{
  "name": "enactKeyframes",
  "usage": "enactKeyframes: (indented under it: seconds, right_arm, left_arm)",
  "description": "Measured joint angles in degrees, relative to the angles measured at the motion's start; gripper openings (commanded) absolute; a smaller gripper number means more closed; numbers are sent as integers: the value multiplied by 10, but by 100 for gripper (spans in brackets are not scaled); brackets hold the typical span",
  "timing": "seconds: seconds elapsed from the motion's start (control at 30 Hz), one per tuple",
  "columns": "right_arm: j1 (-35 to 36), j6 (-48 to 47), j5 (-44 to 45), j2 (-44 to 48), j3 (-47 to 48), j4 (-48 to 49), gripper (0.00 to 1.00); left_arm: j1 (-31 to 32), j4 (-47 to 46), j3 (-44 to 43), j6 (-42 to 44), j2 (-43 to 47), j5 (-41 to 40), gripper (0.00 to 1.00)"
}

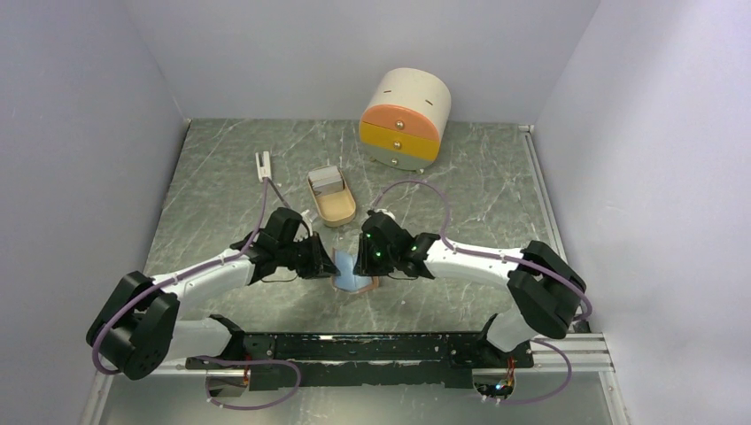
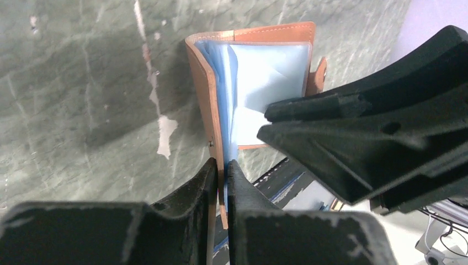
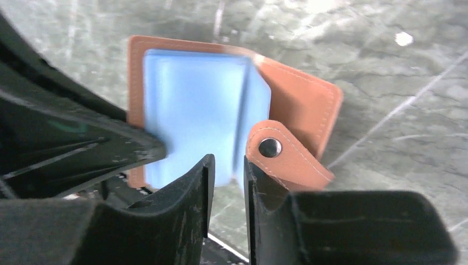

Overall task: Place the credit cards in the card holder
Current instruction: Open the card holder at the center of the board.

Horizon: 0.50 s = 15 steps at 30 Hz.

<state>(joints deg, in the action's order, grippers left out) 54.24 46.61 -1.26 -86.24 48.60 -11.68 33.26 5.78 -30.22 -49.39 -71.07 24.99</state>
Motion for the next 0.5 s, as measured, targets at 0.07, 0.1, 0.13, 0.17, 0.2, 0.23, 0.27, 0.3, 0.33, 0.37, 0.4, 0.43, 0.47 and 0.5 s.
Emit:
enactKeyframes:
  seconds: [0.07,0.1,0.13,0.17,0.2,0.23,0.27,0.3,0.33,0.37,0.4,0.43,0.47,0.5]
  right_arm:
    - [-1,-5,9,-4,-13,4,27]
    - [-1,-8,11,-7,-21,7,26]
    - [-2,-10,14,-11,-31,10,25]
    - [-2,-12,14,-14,-38,13,25]
    - [-2,-14,15,-16,-46,16,24]
    - [-2,-16,15,-17,-53,20,24]
    - [-2,-18,14,-19,-58,23,24]
    - [-2,-20,13,-20,-61,26,24]
    - [-2,-21,12,-21,-61,28,24]
    - [-2,-23,10,-22,-61,34,24]
    - [-2,-25,8,-23,-61,40,24]
    - [-2,-27,6,-24,-61,44,24]
    - [-2,-28,5,-25,-61,47,24]
    - [-2,-29,3,-25,-61,49,24]
  left_arm:
    - [-1,1,8,-2,-1,-1,16]
    - [-2,3,14,-2,-1,-3,18]
    - [-5,5,18,-3,-1,-3,20]
    - [-8,5,23,-3,-1,-3,22]
    - [-14,4,29,-4,0,-2,24]
    - [-21,4,35,-4,1,-1,27]
    - [-29,2,42,-5,4,2,29]
    - [-40,0,52,-6,8,7,31]
    - [-48,-1,60,-7,12,11,32]
    - [-53,-2,64,-8,14,15,34]
    - [-59,-2,68,-9,15,20,35]
    - [-63,-2,70,-9,15,24,36]
    - [-65,-2,70,-8,15,28,37]
    - [-66,-4,70,-8,15,32,38]
